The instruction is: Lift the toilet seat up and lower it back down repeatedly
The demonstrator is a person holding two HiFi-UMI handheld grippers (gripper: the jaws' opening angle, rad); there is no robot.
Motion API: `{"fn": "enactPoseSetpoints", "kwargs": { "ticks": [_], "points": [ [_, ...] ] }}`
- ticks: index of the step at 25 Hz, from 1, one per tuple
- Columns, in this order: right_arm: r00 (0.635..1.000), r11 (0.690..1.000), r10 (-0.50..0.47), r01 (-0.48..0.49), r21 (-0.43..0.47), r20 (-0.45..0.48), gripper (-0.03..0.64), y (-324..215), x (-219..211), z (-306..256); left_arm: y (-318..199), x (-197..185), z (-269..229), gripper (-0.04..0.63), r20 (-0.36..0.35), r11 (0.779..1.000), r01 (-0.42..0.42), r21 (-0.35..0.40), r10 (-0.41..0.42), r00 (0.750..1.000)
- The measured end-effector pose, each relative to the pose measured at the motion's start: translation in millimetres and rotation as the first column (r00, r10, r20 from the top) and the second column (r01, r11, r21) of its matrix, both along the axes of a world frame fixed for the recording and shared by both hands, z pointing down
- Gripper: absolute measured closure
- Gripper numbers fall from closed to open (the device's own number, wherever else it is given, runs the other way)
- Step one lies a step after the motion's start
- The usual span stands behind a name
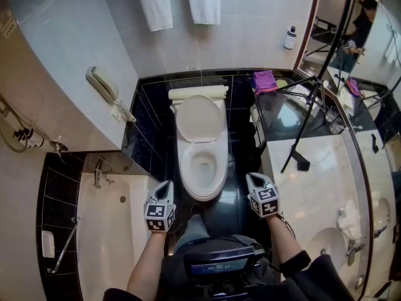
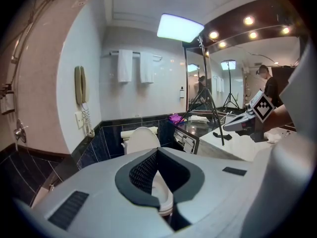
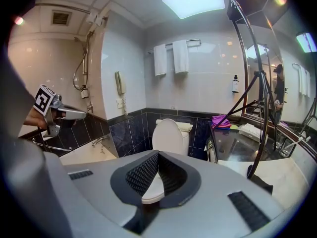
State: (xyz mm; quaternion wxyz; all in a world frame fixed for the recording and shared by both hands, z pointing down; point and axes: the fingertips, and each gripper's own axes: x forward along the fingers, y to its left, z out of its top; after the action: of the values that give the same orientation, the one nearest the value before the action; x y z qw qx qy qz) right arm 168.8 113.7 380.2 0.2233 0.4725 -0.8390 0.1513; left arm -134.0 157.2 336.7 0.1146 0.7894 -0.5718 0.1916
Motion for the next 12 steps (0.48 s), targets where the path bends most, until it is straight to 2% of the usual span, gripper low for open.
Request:
{"fn": "enactPoseSetpoints", "kwargs": {
  "ticks": [7,12],
  "points": [
    [1.000,1.000,-0.012,0.012,-0.014,-0.009,0.597,-1.6,-5.7,5.7,-3.7,1.6,1.1,0.603,0.001,1.000,-0.002,0.001,0.002,1.000],
    [0.999,1.000,0.014,-0.015,-0.027,-0.030,0.594,-12.0,-5.3,21.1,-13.4,3.7,1.8,0.603,-0.003,1.000,-0.015,0.024,0.015,1.000]
  ]
}}
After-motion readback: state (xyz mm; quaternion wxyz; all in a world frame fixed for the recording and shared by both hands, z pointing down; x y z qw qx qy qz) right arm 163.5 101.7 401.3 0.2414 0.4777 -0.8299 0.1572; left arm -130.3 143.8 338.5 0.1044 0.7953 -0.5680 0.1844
